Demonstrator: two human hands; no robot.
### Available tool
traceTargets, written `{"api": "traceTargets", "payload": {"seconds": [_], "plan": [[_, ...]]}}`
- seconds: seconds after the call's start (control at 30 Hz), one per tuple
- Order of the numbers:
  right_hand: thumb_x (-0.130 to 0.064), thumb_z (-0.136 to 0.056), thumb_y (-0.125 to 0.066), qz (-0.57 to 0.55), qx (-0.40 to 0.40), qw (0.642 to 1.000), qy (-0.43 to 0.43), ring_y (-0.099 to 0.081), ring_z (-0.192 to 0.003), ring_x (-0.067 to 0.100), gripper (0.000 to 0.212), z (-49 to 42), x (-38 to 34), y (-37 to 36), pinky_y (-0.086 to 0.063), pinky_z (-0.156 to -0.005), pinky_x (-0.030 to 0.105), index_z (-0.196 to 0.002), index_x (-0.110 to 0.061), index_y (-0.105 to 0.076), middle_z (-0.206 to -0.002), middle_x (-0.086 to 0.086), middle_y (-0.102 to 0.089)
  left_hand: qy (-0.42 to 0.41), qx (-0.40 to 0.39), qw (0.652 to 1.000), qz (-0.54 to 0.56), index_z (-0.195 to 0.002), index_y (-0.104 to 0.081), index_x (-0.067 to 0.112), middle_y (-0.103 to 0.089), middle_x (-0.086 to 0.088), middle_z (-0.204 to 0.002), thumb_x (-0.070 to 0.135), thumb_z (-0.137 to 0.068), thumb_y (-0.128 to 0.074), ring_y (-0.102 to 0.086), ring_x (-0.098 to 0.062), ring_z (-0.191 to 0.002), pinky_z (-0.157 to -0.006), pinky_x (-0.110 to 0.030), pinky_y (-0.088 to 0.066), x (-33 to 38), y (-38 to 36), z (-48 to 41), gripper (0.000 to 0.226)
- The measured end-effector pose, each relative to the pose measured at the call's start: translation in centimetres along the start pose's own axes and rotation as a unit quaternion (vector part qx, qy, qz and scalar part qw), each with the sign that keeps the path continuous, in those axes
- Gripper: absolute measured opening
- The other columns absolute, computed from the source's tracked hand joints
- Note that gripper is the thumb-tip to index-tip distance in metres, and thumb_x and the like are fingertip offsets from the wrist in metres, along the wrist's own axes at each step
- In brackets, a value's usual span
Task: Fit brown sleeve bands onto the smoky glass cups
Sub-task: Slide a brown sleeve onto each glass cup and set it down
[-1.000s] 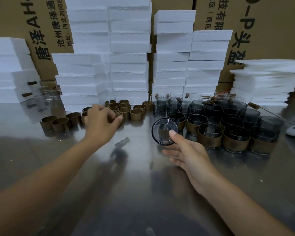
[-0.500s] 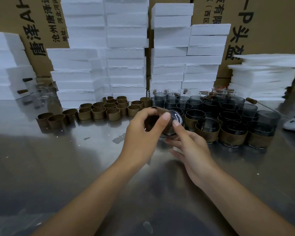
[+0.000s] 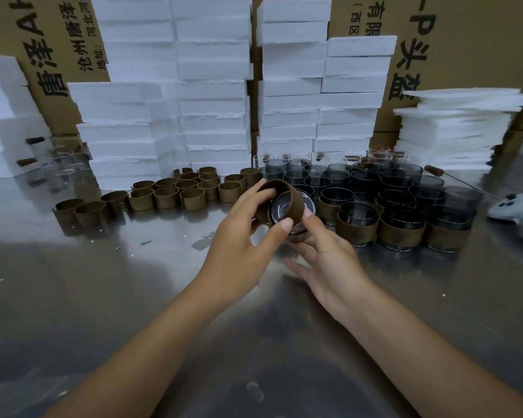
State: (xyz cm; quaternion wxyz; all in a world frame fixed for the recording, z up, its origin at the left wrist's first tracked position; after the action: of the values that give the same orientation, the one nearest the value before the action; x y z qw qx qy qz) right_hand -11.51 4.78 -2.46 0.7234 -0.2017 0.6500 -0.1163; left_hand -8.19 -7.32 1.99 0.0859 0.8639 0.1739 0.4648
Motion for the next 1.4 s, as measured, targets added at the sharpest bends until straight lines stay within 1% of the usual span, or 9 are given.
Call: {"api": "traceTargets", "payload": {"seconds": [0.23, 0.33, 0.43, 0.57, 0.77, 1.1, 1.23, 1.3, 1.4], "plan": [[-0.026, -0.086, -0.067, -0.059, -0.015, 0.998, 0.018, -0.064, -0.088, 0.022, 0.027, -0.3, -0.1, -0.1, -0.054, -0.091, 0.043, -0.102, -0.005, -0.065, -0.082, 0.01, -0.065, -0.038, 0.089, 0.994, 0.042, -0.113, -0.044, 0.036, -0.061, 0.014, -0.11, 0.026, -0.073, -0.074, -0.06, -0.004, -0.106, -0.091, -0.018, -0.046, 0.2, 0.2, 0.9, 0.051], [-0.017, -0.085, -0.067, -0.129, -0.044, 0.991, 0.002, -0.066, -0.081, 0.017, 0.027, 0.0, -0.3, -0.7, -0.06, -0.073, 0.037, -0.109, -0.006, -0.065, -0.085, 0.01, -0.067, -0.023, 0.1, 0.993, 0.05, -0.121, -0.046, 0.038, -0.062, 0.017, -0.114, 0.03, -0.071, -0.074, -0.058, -0.001, -0.111, -0.095, -0.022, -0.047, -0.1, -0.1, 1.2, 0.058], [-0.021, -0.073, -0.071, -0.177, -0.051, 0.983, -0.006, -0.066, -0.094, 0.022, 0.048, 0.2, -0.4, -0.8, -0.058, -0.063, 0.034, -0.12, -0.02, -0.06, -0.1, 0.012, -0.069, -0.015, 0.093, 0.995, 0.045, -0.122, -0.051, 0.04, -0.062, 0.019, -0.116, 0.034, -0.072, -0.073, -0.056, -0.003, -0.115, -0.099, -0.033, -0.048, -0.4, -0.3, 1.3, 0.055], [-0.033, -0.074, -0.067, -0.15, -0.076, 0.986, -0.022, -0.069, -0.096, 0.019, 0.039, 0.5, -0.5, -1.0, -0.058, -0.064, 0.03, -0.111, -0.019, -0.069, -0.105, 0.009, -0.072, -0.019, 0.07, 0.996, 0.045, -0.123, -0.05, 0.043, -0.061, 0.02, -0.118, 0.03, -0.074, -0.074, -0.055, -0.003, -0.118, -0.101, -0.028, -0.047, -0.3, -0.7, 1.4, 0.056], [-0.056, -0.055, -0.072, -0.106, -0.12, 0.987, -0.028, -0.07, -0.1, 0.02, 0.07, 0.8, -0.7, -1.6, -0.058, -0.071, 0.03, -0.112, -0.015, -0.068, -0.105, 0.009, -0.073, -0.032, 0.068, 0.996, 0.046, -0.122, -0.052, 0.043, -0.063, 0.018, -0.116, 0.028, -0.073, -0.075, -0.057, -0.004, -0.116, -0.098, -0.021, -0.046, -0.3, -0.7, 1.4, 0.057], [-0.032, -0.054, -0.079, -0.086, -0.103, 0.991, -0.027, -0.063, -0.109, 0.024, 0.068, 0.8, -0.9, -1.4, -0.054, -0.092, 0.038, -0.119, -0.015, -0.065, -0.122, 0.015, -0.065, 0.001, 0.019, 0.997, 0.077, -0.13, -0.047, 0.044, -0.059, 0.027, -0.124, 0.041, -0.078, -0.068, -0.052, 0.006, -0.118, -0.097, -0.015, -0.044, -0.3, -0.8, 1.4, 0.056], [-0.028, -0.055, -0.076, -0.106, -0.107, 0.988, -0.024, -0.058, -0.119, 0.03, 0.073, 0.7, -1.1, -1.5, -0.051, -0.095, 0.039, -0.125, -0.015, -0.061, -0.129, 0.017, -0.06, 0.014, 0.005, 0.991, 0.135, -0.138, -0.041, 0.03, -0.052, 0.026, -0.132, 0.014, -0.097, -0.048, -0.048, 0.014, -0.118, -0.088, -0.003, -0.039, 0.0, -0.9, 1.2, 0.045], [-0.025, -0.057, -0.075, -0.122, -0.115, 0.985, -0.023, -0.06, -0.117, 0.029, 0.076, 0.8, -1.3, -1.6, -0.055, -0.089, 0.035, -0.129, -0.012, -0.057, -0.122, 0.016, -0.065, 0.032, 0.006, 0.987, 0.159, -0.144, -0.037, 0.02, -0.049, 0.021, -0.136, 0.008, -0.096, -0.049, -0.046, 0.015, -0.119, -0.089, -0.003, -0.04, -0.2, -0.9, 1.2, 0.051], [-0.023, -0.055, -0.074, -0.145, -0.119, 0.982, -0.013, -0.069, -0.092, 0.019, 0.075, 0.8, -1.5, -1.6, -0.058, -0.073, 0.028, -0.127, -0.01, -0.057, -0.105, 0.011, -0.069, 0.069, 0.021, 0.982, 0.176, -0.142, -0.038, 0.023, -0.049, 0.016, -0.14, 0.031, -0.084, -0.06, -0.045, 0.01, -0.124, -0.104, -0.013, -0.038, -0.7, -0.9, 1.1, 0.063]]}}
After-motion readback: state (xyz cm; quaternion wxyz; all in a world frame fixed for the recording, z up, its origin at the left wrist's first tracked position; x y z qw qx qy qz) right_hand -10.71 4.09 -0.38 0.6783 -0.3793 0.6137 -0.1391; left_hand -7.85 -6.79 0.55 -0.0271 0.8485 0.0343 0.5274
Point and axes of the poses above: each hand's wrist, its own z-axis away from the middle knuckle, its own y-axis out of the back of the hand, x = y × z, the point moved 5 cm from there along -z, towards the middle knuckle
